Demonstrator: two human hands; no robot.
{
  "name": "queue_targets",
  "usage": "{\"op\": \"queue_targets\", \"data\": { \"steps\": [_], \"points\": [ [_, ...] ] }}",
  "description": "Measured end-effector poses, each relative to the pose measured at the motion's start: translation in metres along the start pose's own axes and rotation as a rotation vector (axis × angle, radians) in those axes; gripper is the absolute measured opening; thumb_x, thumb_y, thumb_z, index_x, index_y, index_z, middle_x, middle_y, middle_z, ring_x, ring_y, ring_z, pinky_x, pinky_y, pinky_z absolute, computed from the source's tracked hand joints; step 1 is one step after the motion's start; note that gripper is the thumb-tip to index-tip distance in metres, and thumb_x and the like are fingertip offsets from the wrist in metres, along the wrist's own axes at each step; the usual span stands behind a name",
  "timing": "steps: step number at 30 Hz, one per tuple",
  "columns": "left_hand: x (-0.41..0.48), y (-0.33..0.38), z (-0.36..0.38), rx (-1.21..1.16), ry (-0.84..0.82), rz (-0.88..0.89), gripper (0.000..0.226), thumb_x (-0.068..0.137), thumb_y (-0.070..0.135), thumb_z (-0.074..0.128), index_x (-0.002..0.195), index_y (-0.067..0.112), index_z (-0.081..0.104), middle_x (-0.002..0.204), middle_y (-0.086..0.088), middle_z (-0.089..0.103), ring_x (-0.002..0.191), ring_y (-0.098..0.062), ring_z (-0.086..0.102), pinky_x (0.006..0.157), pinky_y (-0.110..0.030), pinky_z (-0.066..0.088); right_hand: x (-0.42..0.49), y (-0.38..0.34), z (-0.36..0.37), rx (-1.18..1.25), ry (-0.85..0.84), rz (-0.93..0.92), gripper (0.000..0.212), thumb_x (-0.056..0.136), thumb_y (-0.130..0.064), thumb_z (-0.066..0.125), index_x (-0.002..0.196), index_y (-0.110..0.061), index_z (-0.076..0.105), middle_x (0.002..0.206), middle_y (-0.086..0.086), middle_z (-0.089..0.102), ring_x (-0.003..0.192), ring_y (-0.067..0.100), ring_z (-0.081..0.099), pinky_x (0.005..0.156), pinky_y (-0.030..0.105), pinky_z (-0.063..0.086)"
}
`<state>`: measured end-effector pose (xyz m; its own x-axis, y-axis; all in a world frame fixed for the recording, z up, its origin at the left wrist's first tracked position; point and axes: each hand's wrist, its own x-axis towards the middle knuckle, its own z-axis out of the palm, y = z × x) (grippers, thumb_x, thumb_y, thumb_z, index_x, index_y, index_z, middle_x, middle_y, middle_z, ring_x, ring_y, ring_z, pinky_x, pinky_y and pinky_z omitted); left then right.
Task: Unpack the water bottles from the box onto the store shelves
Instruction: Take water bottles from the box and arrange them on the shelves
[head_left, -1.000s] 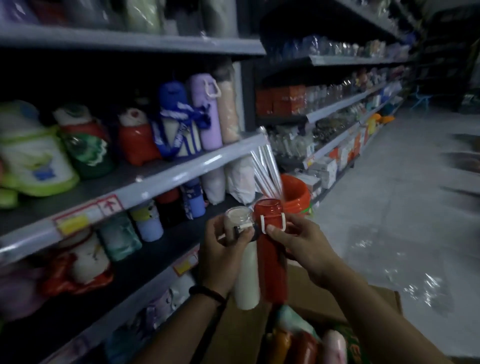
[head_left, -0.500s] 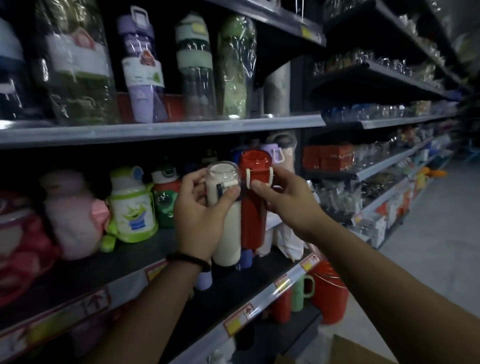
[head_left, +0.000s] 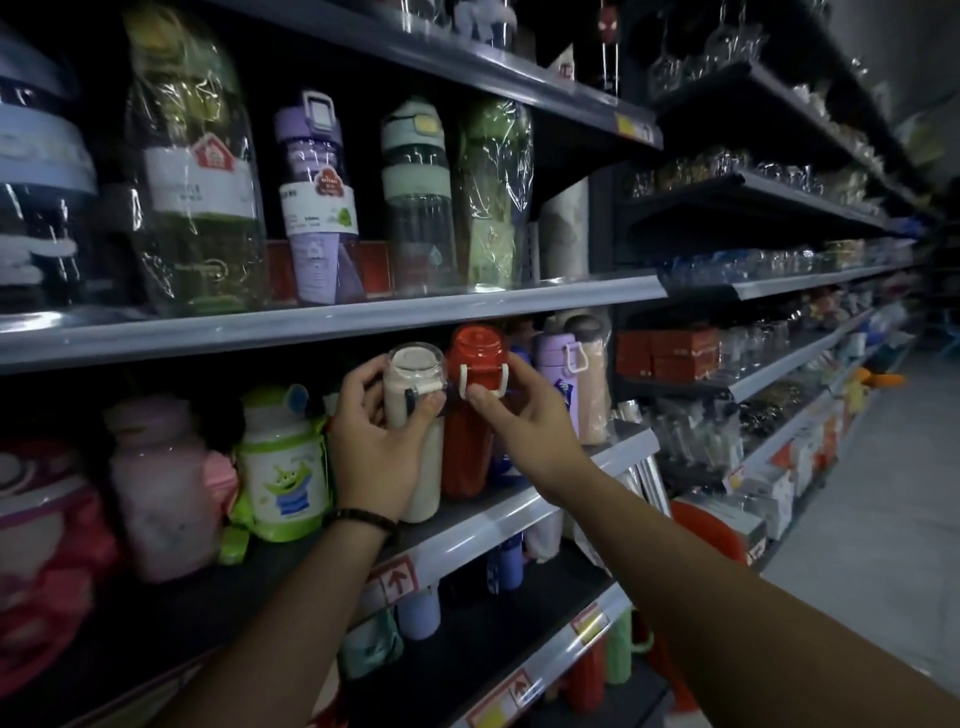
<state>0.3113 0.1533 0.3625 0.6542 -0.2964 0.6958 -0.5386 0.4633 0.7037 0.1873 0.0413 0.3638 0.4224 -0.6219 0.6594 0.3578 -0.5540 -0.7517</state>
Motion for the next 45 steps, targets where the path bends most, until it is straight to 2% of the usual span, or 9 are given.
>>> {"op": "queue_targets", "data": {
  "steps": [4,6,11,16,21,27,30,35,45],
  "points": [
    [0.008,-0.014,-0.002,0.083,-0.001,-0.043,0.056,0.081,0.031,0.087,0.129,0.032,0.058,0.12,0.007,0.071,0.11,0.0,0.067,0.102,-0.039,0.056,0.01,0.015,0.01,-0.061,-0.028,0.096,0.052,0.091,-0.042,0.076,0.138,-0.025,0.062,0.122,-0.004,0.076,0.114,0.016,0.072,0.104,0.048,0.056],
    [0.013,-0.022,-0.004,0.196,-0.066,-0.048,0.07,0.077,0.047,0.087,0.138,0.038,0.052,0.124,0.01,0.069,0.112,-0.006,0.068,0.102,-0.038,0.056,0.019,0.018,0.014,-0.073,-0.006,0.147,0.056,0.087,-0.049,0.076,0.135,-0.023,0.063,0.118,-0.005,0.076,0.11,0.014,0.073,0.104,0.048,0.056],
    [0.013,-0.046,-0.008,0.388,-0.25,-0.109,0.109,0.074,0.02,0.092,0.159,0.039,0.028,0.14,0.006,0.062,0.121,-0.02,0.062,0.104,-0.041,0.052,0.039,0.027,0.022,-0.146,0.028,0.254,0.078,0.069,-0.075,0.071,0.124,-0.021,0.064,0.109,-0.003,0.076,0.105,0.018,0.073,0.099,0.05,0.058],
    [0.007,-0.071,-0.014,0.411,-0.216,-0.2,0.1,0.075,0.018,0.091,0.156,0.029,0.035,0.143,-0.003,0.062,0.125,-0.028,0.063,0.104,-0.048,0.053,0.045,0.02,0.029,-0.152,-0.017,0.297,0.043,0.098,-0.044,0.07,0.125,-0.012,0.06,0.109,0.002,0.072,0.107,0.023,0.072,0.099,0.046,0.058],
    [0.0,-0.076,-0.014,0.352,-0.19,-0.197,0.096,0.076,0.018,0.091,0.154,0.033,0.038,0.139,0.0,0.065,0.12,-0.023,0.066,0.101,-0.044,0.055,0.039,0.032,0.022,-0.225,-0.027,0.29,0.053,0.091,-0.045,0.078,0.132,-0.016,0.061,0.117,-0.001,0.074,0.107,0.017,0.072,0.101,0.046,0.058],
    [-0.005,-0.075,-0.013,0.37,-0.167,-0.18,0.096,0.075,0.022,0.092,0.153,0.036,0.038,0.138,0.002,0.064,0.118,-0.023,0.067,0.092,-0.034,0.053,0.01,0.056,0.023,-0.609,-0.015,0.207,0.084,0.069,-0.032,0.094,0.141,-0.019,0.053,0.126,-0.001,0.07,0.115,0.02,0.066,0.101,0.036,0.054],
    [-0.007,-0.073,-0.014,0.376,-0.18,-0.182,0.096,0.077,0.022,0.091,0.154,0.036,0.036,0.14,0.0,0.064,0.121,-0.023,0.066,0.094,-0.036,0.054,-0.006,0.064,0.03,-0.587,0.046,0.236,0.078,0.071,-0.031,0.092,0.138,-0.021,0.053,0.126,-0.001,0.071,0.115,0.02,0.066,0.102,0.042,0.056],
    [-0.011,-0.07,-0.008,0.376,-0.191,-0.167,0.1,0.076,0.023,0.092,0.155,0.039,0.034,0.14,0.003,0.063,0.12,-0.02,0.065,0.1,-0.04,0.055,-0.006,0.065,0.024,-0.511,0.072,0.311,0.061,0.086,-0.014,0.083,0.134,-0.016,0.047,0.133,0.003,0.067,0.112,0.017,0.063,0.096,0.028,0.05],
    [-0.021,-0.07,0.001,0.437,-0.166,-0.161,0.105,0.076,0.028,0.091,0.159,0.039,0.026,0.145,-0.002,0.06,0.124,-0.026,0.063,0.103,-0.047,0.055,-0.017,0.055,0.01,-0.493,0.016,0.306,0.062,0.088,-0.017,0.083,0.142,-0.014,0.052,0.129,0.0,0.069,0.102,0.01,0.062,0.088,0.019,0.046]
  ]
}}
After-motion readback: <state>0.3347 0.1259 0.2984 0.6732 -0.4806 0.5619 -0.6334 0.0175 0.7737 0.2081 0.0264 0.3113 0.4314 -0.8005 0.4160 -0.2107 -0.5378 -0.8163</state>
